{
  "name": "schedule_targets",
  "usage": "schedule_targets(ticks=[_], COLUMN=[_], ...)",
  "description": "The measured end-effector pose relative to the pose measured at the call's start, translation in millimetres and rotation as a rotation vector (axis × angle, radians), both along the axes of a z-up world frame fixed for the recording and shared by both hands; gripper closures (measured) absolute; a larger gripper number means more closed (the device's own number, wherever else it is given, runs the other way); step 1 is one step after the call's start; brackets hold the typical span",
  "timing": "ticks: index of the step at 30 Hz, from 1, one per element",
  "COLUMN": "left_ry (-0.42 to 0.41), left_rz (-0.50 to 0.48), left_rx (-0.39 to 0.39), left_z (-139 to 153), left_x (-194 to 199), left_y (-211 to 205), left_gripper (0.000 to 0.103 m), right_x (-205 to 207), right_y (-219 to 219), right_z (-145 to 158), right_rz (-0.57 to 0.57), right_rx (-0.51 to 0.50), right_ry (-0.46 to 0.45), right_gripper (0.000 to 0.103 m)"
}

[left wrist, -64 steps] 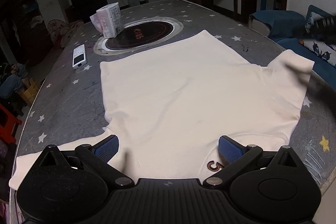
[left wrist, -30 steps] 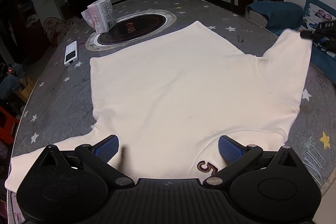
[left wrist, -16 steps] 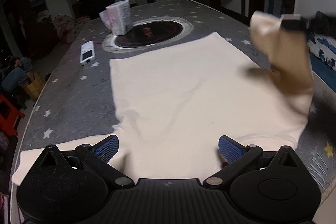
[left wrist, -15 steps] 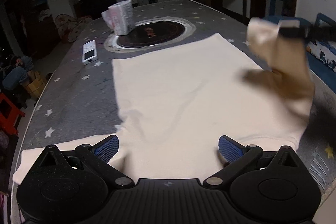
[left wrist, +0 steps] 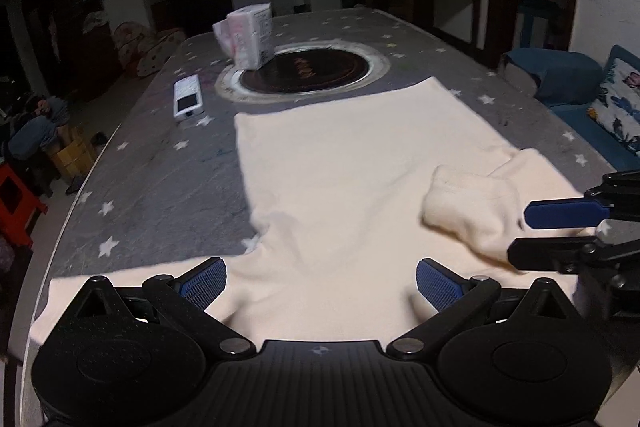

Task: Fold clothes
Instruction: 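Fold the sleeve across the sweatshirt body and open the right gripper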

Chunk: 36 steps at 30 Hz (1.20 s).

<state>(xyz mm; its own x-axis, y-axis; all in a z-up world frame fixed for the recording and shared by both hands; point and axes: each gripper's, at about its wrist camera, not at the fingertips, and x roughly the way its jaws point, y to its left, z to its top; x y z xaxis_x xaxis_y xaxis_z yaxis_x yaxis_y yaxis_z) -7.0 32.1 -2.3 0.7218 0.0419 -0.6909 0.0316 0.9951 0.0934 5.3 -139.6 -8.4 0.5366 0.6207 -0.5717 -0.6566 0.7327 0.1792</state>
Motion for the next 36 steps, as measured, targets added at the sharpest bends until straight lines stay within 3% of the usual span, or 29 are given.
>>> schedule_targets(ticks=[2,6,10,17,20,24,27,31,36], left_ry=[-0.006,-0.009,-0.017,-0.029,-0.027,-0.011,0.011,0.033,0.044], left_rz=[-0.014,-0.014,0.028,0.120,0.099,0.021,-0.040,-0.090,-0.150], left_rx=[0.001,0.005,0.008,0.020,0.010,0.001,-0.025,-0.050,-0.043], left_z=[1.1,2.2,6.1,13.9,12.8,4.7,-3.7,-14.0,-21.9], left_x=[3.2,8.2,8.7,12.4,13.0,14.8,20.7,28.6,30.5], left_y=[-4.4,-7.1,3.8,30.3,27.6,12.3,1.1,-9.1,-19.7], left_gripper=[0.000,0.000,0.000,0.000,0.000,0.002,0.015,0.023,0.043], right_x=[4.8,22.8,35.4,18.4,6.4,1.1,6.6,27.7,54.5], right_y=[-11.7,-22.6,-10.5,33.7,40.2,24.2,-0.5,-33.1,-61.3], right_z=[1.1,-7.0,-20.9,-15.4,-9.8,-4.8,-3.0,-5.2,-11.9], right_rz=[-0.044,-0.101,-0.102,0.070,0.118,0.095,0.010,-0.148,-0.260], right_rx=[0.014,0.029,0.035,0.049,0.045,0.026,-0.003,-0.069,-0.073], right_ry=[0.012,0.073,0.110,0.032,0.013,-0.002,-0.011,-0.020,0.008], right_gripper=[0.067,0.055,0.055,0.051,0.050,0.051,0.052,0.053,0.059])
